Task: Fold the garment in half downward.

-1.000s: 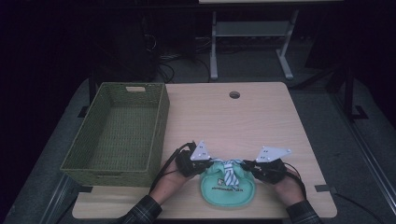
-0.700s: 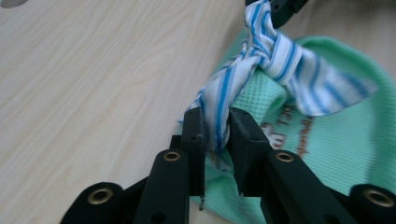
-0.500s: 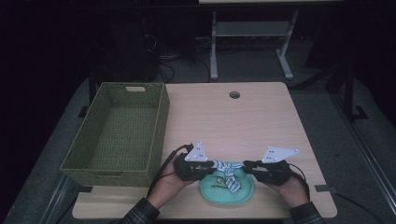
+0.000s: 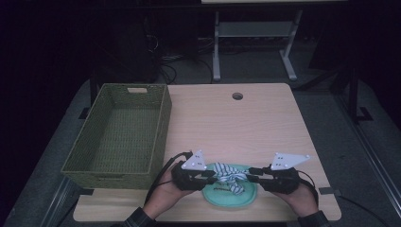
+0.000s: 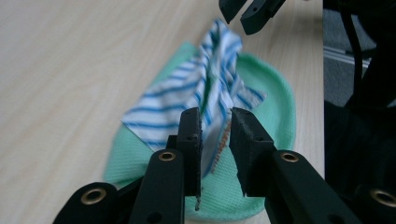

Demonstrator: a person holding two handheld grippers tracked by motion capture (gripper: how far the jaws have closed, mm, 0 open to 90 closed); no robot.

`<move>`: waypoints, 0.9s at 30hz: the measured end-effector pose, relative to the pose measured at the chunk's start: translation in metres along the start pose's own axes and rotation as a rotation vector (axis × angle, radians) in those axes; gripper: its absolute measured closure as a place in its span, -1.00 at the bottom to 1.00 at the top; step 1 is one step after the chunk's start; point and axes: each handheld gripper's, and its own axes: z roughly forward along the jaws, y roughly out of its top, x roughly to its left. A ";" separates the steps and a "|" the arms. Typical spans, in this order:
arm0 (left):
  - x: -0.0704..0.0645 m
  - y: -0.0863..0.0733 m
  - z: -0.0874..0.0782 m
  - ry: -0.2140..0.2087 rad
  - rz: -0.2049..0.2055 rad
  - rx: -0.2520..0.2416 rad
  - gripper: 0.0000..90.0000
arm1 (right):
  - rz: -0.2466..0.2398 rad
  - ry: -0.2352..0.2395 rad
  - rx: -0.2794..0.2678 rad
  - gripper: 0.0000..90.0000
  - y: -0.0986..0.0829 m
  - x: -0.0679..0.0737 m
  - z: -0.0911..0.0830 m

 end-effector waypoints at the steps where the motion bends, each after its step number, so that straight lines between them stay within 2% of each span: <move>1: 0.002 0.002 -0.002 0.006 -0.002 -0.007 0.67 | 0.000 0.001 -0.008 0.59 0.002 -0.001 -0.002; 4: 0.008 0.007 -0.003 0.021 -0.012 -0.009 0.81 | 0.012 -0.016 -0.011 0.74 0.007 -0.008 -0.003; 8: 0.021 0.007 0.014 0.034 -0.038 0.032 0.97 | 0.015 -0.035 0.018 0.91 0.012 -0.019 0.010; 11: 0.031 0.003 0.028 0.039 -0.064 0.079 0.97 | 0.028 -0.035 0.039 0.94 0.014 -0.028 0.023; 13: 0.033 0.000 0.031 0.021 -0.089 0.084 0.97 | 0.028 -0.031 0.055 0.96 0.013 -0.031 0.031; 16: 0.028 -0.002 0.031 0.009 -0.082 0.087 0.97 | 0.016 -0.013 0.077 0.96 0.012 -0.028 0.035; 18: 0.023 -0.002 0.030 -0.006 -0.080 0.083 0.97 | 0.006 -0.004 0.070 0.96 0.011 -0.023 0.033; 27: 0.004 -0.011 0.031 -0.065 -0.068 0.125 0.95 | -0.008 0.029 0.080 0.95 0.002 0.000 0.023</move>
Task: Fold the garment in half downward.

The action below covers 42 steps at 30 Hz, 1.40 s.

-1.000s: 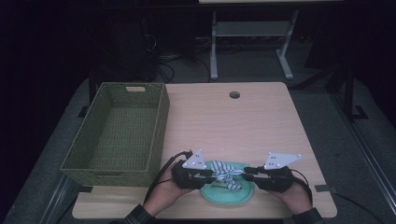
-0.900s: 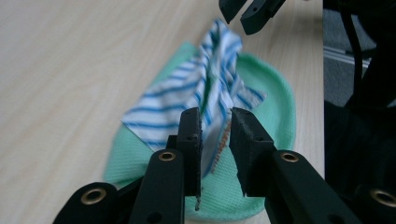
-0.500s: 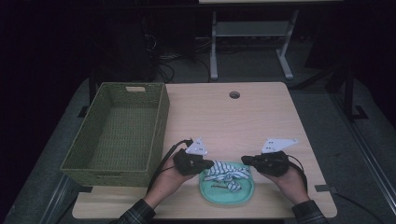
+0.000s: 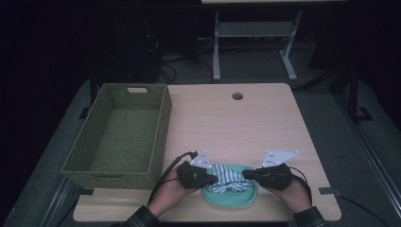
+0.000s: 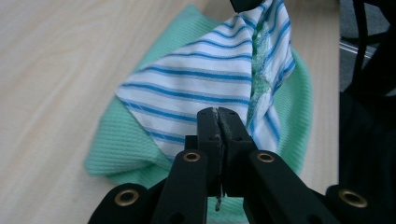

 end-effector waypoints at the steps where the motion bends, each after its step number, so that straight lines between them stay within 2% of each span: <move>1: -0.002 0.000 0.001 -0.001 0.005 0.008 0.95 | -0.007 0.004 0.001 0.95 -0.001 0.002 0.000; 11: -0.018 -0.008 0.012 -0.044 0.023 0.072 0.94 | -0.012 0.052 0.064 0.95 -0.014 0.017 0.007; 13: -0.021 -0.011 0.014 -0.042 0.034 0.108 0.94 | -0.018 0.059 0.077 0.95 -0.017 0.021 0.009; 20: -0.025 -0.013 0.023 -0.036 0.056 0.152 0.96 | -0.044 0.070 0.155 0.99 -0.024 0.026 0.020; 27: -0.010 -0.011 0.024 0.018 0.035 0.133 0.97 | -0.062 0.050 0.156 1.00 -0.019 0.023 0.027; 29: -0.005 -0.010 0.024 0.030 0.026 0.134 0.97 | -0.058 0.044 0.157 1.00 -0.016 0.018 0.030; 30: -0.002 -0.009 0.023 0.036 0.035 0.138 0.97 | -0.062 0.039 0.155 1.00 -0.015 0.015 0.031; 32: 0.000 -0.007 0.023 0.034 0.014 0.127 0.96 | -0.058 0.033 0.154 1.00 -0.013 0.009 0.033; 33: 0.001 -0.006 0.020 0.036 0.031 0.133 0.95 | -0.054 0.034 0.151 0.99 -0.012 0.007 0.032; 35: 0.002 0.000 0.012 0.041 0.029 0.093 0.93 | -0.041 0.045 0.119 0.99 -0.009 0.004 0.027; 37: 0.005 0.008 0.002 0.057 0.044 0.051 0.92 | -0.027 0.051 0.067 0.99 -0.004 -0.001 0.018; 41: 0.020 0.025 -0.009 0.112 0.048 -0.005 0.92 | -0.016 -0.004 0.027 0.99 0.005 -0.015 0.008; 42: 0.026 0.030 -0.008 0.127 0.034 -0.021 0.92 | -0.011 -0.018 0.027 0.99 0.007 -0.019 0.009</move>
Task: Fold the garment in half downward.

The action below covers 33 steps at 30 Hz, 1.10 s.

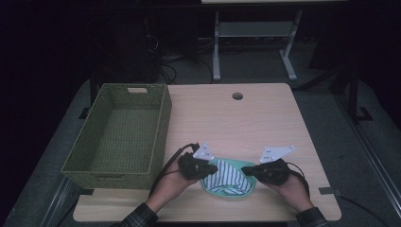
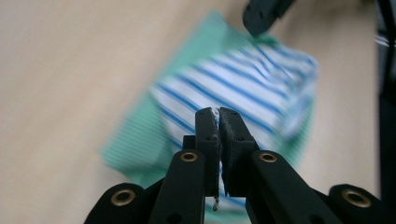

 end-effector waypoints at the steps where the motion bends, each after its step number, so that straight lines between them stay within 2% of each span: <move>1: 0.004 0.003 0.001 0.008 -0.001 0.000 0.92 | 0.003 -0.015 0.000 0.99 0.002 -0.006 0.002; 2: 0.011 0.006 0.004 0.028 -0.012 -0.010 0.92 | 0.005 -0.024 0.000 1.00 0.003 -0.009 0.004; 5: 0.024 0.009 0.014 0.044 -0.035 -0.005 0.92 | 0.023 -0.047 0.010 1.00 0.007 -0.021 0.012; 7: 0.030 0.007 0.023 0.029 -0.060 0.006 0.92 | 0.027 -0.050 0.018 1.00 0.008 -0.027 0.018; 9: 0.031 0.002 0.031 0.024 -0.061 0.036 0.92 | 0.036 -0.046 0.036 1.00 0.008 -0.029 0.024; 11: 0.031 -0.001 0.035 0.019 -0.075 0.043 0.93 | 0.028 -0.043 0.058 1.00 0.005 -0.029 0.028; 15: 0.030 -0.006 0.040 0.025 -0.060 0.089 0.94 | 0.013 -0.043 0.100 1.00 0.001 -0.024 0.034; 18: 0.028 -0.011 0.048 0.031 -0.027 0.142 0.95 | -0.006 -0.048 0.118 1.00 -0.001 -0.019 0.040; 21: 0.027 -0.013 0.048 0.037 -0.021 0.130 0.96 | -0.020 -0.061 0.120 1.00 -0.002 -0.017 0.040; 26: 0.026 -0.010 0.044 0.035 -0.020 0.119 0.94 | -0.019 -0.055 0.115 1.00 -0.001 -0.017 0.038; 30: 0.016 -0.006 0.030 0.012 -0.036 0.053 0.91 | 0.003 -0.061 0.062 1.00 0.004 -0.021 0.030; 33: 0.004 -0.005 0.021 -0.018 -0.026 0.021 0.91 | 0.006 -0.069 0.047 1.00 0.008 -0.025 0.027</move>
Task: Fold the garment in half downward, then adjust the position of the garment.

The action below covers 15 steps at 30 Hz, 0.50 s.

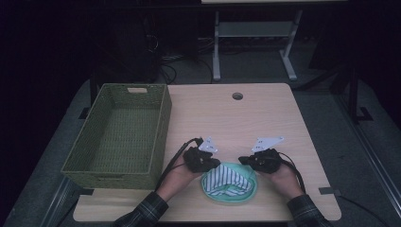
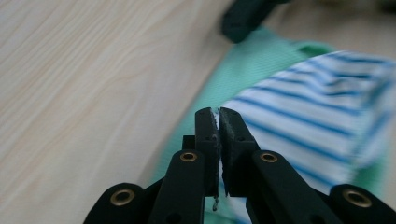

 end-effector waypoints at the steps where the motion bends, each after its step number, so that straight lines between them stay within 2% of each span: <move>1: -0.005 0.000 -0.003 -0.011 0.002 -0.009 0.92 | 0.001 0.003 -0.004 1.00 0.001 -0.001 0.000; 3: -0.013 -0.002 -0.008 -0.026 -0.008 -0.041 0.98 | -0.007 -0.001 -0.006 1.00 0.003 -0.003 0.001; 7: -0.031 -0.005 -0.013 -0.071 -0.019 -0.073 0.99 | 0.001 0.005 -0.003 1.00 0.008 -0.005 0.006; 15: -0.058 -0.015 -0.006 -0.147 -0.001 -0.056 0.99 | -0.006 0.025 0.011 1.00 0.016 -0.009 0.022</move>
